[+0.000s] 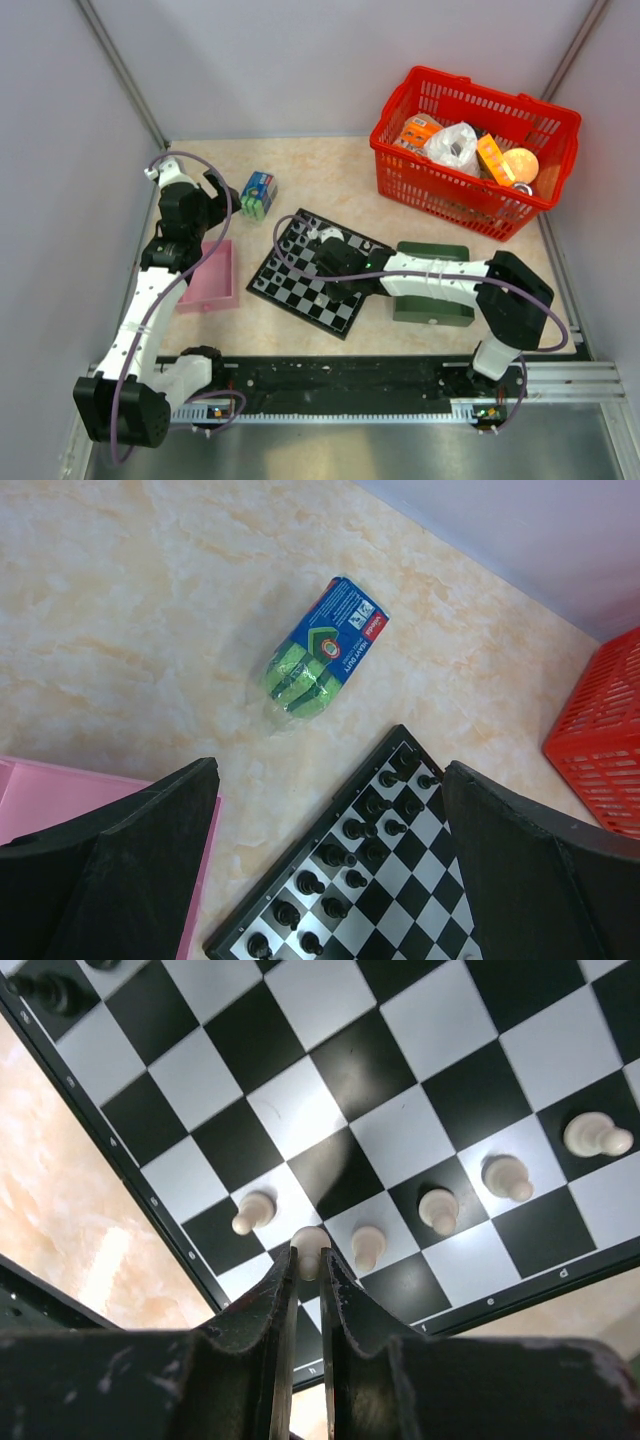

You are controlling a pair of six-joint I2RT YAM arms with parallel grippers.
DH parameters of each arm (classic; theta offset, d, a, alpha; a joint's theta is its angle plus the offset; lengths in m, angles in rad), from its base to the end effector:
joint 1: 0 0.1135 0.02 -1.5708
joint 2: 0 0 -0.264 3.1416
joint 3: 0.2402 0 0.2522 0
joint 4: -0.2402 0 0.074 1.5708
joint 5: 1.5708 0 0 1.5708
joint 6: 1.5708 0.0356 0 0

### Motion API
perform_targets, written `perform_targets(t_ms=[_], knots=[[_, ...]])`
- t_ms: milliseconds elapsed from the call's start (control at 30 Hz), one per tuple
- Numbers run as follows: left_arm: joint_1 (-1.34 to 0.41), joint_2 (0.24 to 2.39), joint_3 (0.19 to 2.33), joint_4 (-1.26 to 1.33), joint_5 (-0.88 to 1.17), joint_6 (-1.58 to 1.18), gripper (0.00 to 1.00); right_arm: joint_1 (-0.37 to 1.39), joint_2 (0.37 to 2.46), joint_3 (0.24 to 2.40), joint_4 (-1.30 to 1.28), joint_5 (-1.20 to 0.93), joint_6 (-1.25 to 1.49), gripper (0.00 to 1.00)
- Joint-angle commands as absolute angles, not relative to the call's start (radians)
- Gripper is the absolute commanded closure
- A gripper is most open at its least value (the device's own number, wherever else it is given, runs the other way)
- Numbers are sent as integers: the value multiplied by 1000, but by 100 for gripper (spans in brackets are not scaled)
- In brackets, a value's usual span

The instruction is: Set up the chess pieces on the board

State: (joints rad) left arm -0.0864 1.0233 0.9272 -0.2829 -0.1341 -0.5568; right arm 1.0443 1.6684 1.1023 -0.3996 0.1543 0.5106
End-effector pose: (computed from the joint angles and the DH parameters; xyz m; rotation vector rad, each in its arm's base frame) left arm 0.2332 -0.0154 0.3347 -0.5423 1.8811 -0.2946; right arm 0.1790 0.2970 0.2057 -0.6187 2.4989 0.4217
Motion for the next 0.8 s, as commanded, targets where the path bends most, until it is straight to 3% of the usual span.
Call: perform_targets(t_ms=[0, 767], knots=[[-81, 1009, 920, -224, -118, -571, 1, 1075, 1629, 1081, -354, 135, 525, 88], [-81, 1012, 920, -222, -115, -574, 1, 1091, 1674, 1097, -405, 132, 519, 87]])
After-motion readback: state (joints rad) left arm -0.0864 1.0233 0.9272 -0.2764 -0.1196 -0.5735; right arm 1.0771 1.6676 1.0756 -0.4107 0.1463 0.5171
